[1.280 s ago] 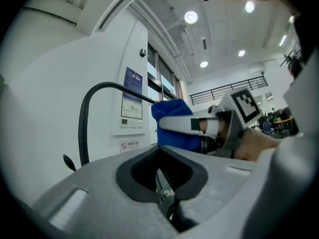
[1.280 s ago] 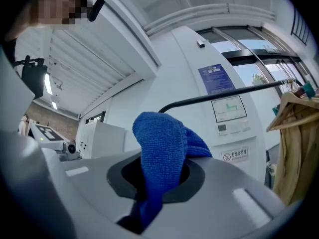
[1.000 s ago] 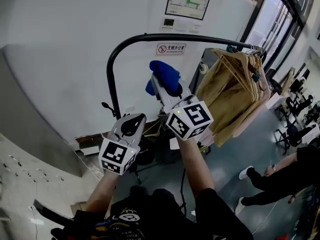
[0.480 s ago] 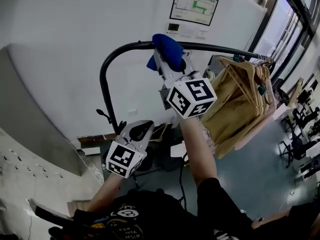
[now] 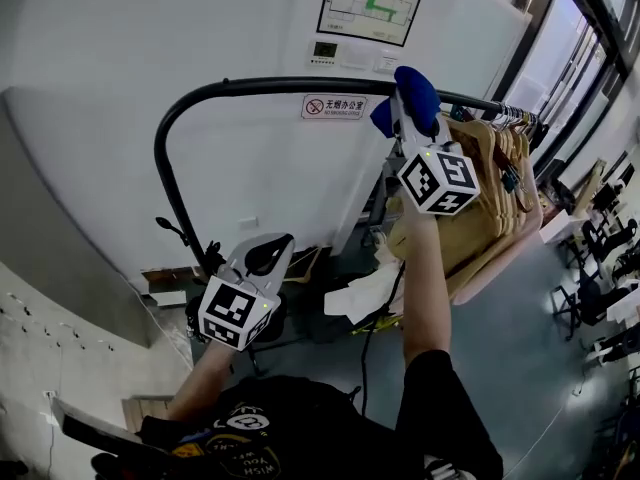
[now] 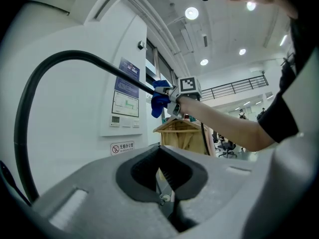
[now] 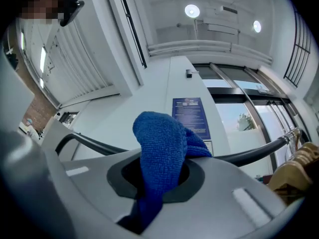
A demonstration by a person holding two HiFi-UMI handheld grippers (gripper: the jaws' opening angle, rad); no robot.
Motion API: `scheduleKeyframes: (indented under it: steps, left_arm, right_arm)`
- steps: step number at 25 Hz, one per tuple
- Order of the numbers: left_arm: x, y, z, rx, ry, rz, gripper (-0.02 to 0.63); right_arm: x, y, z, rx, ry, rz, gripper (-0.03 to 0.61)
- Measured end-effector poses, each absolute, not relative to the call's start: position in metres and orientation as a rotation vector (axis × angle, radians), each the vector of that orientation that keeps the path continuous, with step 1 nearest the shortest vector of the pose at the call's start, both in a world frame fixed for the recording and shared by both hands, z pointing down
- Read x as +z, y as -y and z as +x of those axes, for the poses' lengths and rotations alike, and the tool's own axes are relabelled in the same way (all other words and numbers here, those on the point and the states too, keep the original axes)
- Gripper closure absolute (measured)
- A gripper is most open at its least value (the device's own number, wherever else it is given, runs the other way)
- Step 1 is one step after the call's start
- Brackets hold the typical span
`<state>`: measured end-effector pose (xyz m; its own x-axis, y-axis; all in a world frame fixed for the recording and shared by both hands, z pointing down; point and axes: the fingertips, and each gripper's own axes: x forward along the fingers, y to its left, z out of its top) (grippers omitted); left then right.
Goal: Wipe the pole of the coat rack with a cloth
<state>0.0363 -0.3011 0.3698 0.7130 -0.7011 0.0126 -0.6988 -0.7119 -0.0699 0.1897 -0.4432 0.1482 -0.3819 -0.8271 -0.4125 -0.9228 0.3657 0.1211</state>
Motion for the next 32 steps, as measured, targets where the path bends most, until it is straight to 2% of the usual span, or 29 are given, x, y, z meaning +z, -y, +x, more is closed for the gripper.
scheduleKeyframes:
  steps: [5,9,12,23,29,32]
  left_arm:
    - [0.371,0.307,0.046,-0.059,-1.195,-2.843,0.612]
    - [0.369,0.312,0.042,-0.055,-1.239,-2.835,0.612]
    - [0.363,0.321,0.039,-0.020,-1.267,-2.827,0.612]
    - [0.302,0.320,-0.003,0.096,-1.332,-2.658,0.612]
    - [0.312,0.309,-0.006,0.079,-1.312,-2.700,0.612]
    - [0.321,0.308,-0.007,0.076,-1.309,-2.732,0.612]
  right_arm:
    - [0.143,0.466,0.287,0.412,-2.198,-1.695,0.532]
    - [0.140,0.469,0.300,0.348,-2.164,-1.680,0.535]
    - [0.138,0.461,0.260,0.394,-2.228,-1.595,0.535]
    - [0.146,0.405,0.026,0.558,-2.536,-1.195,0.534]
    - [0.150,0.389,-0.060,0.570,-2.657,-1.141,0.534]
    - [0.154,0.383,-0.080,0.583,-2.711,-1.131,0.534]
